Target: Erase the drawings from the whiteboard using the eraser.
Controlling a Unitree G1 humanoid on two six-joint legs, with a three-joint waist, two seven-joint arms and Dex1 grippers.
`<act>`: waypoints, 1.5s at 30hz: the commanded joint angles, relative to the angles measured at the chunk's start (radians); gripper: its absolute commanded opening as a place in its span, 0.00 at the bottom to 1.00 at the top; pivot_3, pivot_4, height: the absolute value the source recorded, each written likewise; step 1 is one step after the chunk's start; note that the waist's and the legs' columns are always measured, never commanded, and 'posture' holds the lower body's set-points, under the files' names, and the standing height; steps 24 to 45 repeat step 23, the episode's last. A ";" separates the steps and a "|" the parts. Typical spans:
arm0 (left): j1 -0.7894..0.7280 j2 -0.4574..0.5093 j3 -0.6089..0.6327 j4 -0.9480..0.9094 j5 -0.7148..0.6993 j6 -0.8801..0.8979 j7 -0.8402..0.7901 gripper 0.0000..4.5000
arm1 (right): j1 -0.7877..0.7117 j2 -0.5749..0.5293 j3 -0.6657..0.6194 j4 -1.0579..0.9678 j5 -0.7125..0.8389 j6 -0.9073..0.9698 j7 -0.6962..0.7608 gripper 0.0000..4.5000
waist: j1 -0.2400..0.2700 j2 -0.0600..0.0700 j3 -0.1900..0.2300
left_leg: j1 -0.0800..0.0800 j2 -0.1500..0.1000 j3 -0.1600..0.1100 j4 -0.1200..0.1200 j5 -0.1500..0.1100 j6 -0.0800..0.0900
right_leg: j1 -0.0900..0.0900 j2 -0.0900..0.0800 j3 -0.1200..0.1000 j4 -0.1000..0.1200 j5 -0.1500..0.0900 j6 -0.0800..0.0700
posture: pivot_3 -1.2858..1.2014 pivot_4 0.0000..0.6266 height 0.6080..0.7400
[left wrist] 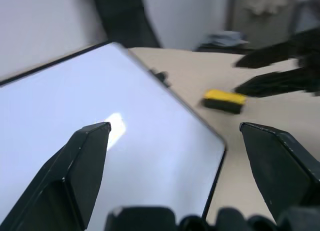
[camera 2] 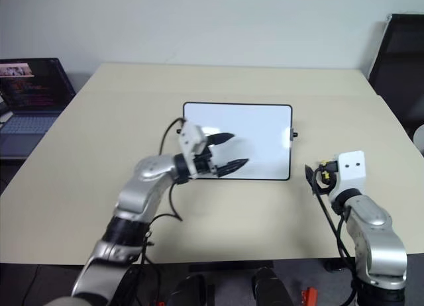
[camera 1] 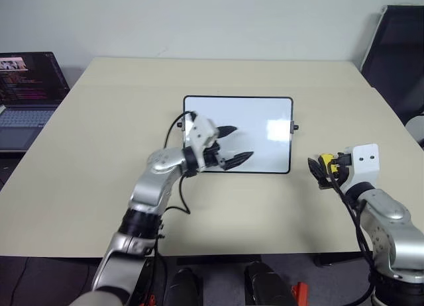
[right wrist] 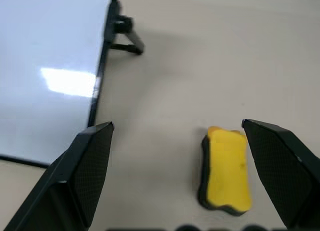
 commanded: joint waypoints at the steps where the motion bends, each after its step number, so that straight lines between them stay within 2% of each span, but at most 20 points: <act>1: 0.150 0.008 0.131 -0.183 -0.017 0.069 0.166 1.00 | 0.087 0.032 0.040 -0.054 -0.029 -0.145 -0.020 0.99 | 0.004 0.000 0.000 | 0.000 0.000 0.000 0.000 0.000 0.000 | 0.000 0.000 -0.001 0.000 0.000 0.000 | 0.52 0.24 1.00; 3: 0.279 0.005 0.215 -0.278 -0.031 0.102 0.254 1.00 | 0.145 0.075 0.056 -0.025 -0.054 -0.238 -0.057 0.99 | 0.005 -0.001 0.000 | 0.000 0.000 0.000 0.001 0.000 0.000 | 0.001 -0.001 -0.001 0.000 -0.001 -0.002 | 0.52 0.24 1.00; 6: 0.419 0.021 0.245 -0.339 0.061 0.020 0.336 1.00 | 0.189 0.135 0.025 0.047 -0.043 -0.355 -0.087 0.99 | 0.006 -0.001 0.000 | 0.001 -0.001 0.000 0.002 0.000 0.000 | 0.002 -0.002 -0.001 -0.001 -0.003 -0.006 | 0.52 0.24 1.00; 8: 0.446 -0.008 0.315 -0.324 0.120 -0.012 0.476 1.00 | 0.209 0.168 0.021 0.115 -0.027 -0.457 -0.082 0.99 | 0.009 -0.002 0.000 | 0.002 -0.002 0.001 0.004 0.000 0.000 | 0.004 -0.003 -0.001 -0.002 -0.003 -0.006 | 0.52 0.24 1.00; 10: 0.450 -0.022 0.336 -0.318 0.147 -0.029 0.544 1.00 | 0.216 0.176 0.021 0.153 -0.014 -0.515 -0.065 0.99 | 0.009 -0.003 0.000 | 0.002 -0.001 0.000 0.007 0.000 -0.001 | 0.003 -0.003 -0.002 -0.004 -0.003 -0.006 | 0.52 0.24 1.00; 14: 0.419 -0.050 0.281 -0.323 0.176 -0.027 0.594 1.00 | 0.193 0.144 -0.004 0.196 0.051 -0.549 -0.001 0.99 | 0.007 -0.002 0.000 | 0.002 -0.001 0.000 0.007 -0.004 -0.006 | 0.005 -0.005 -0.001 -0.014 -0.002 -0.007 | 0.52 0.24 1.00; 16: 0.409 -0.061 0.262 -0.307 0.180 -0.040 0.602 1.00 | 0.200 0.138 0.010 0.166 0.066 -0.535 0.003 0.99 | 0.007 -0.004 -0.001 | 0.002 -0.001 0.001 0.007 -0.004 -0.006 | 0.008 -0.005 -0.001 -0.019 -0.002 -0.007 | 0.52 0.24 1.00; 23: 0.364 -0.063 0.215 -0.211 0.167 -0.077 0.573 1.00 | 0.238 0.101 0.008 0.120 0.072 -0.473 -0.009 0.99 | 0.007 -0.004 -0.002 | 0.002 -0.001 0.001 0.006 0.000 0.000 | 0.011 -0.004 -0.001 -0.015 0.001 -0.006 | 0.52 0.24 1.00; 45: 0.364 -0.063 0.215 -0.211 0.167 -0.077 0.573 1.00 | 0.238 0.101 0.008 0.120 0.072 -0.473 -0.009 0.99 | 0.007 -0.004 -0.002 | 0.002 -0.001 0.001 0.006 0.000 0.000 | 0.011 -0.004 -0.001 -0.015 0.001 -0.006 | 0.52 0.24 1.00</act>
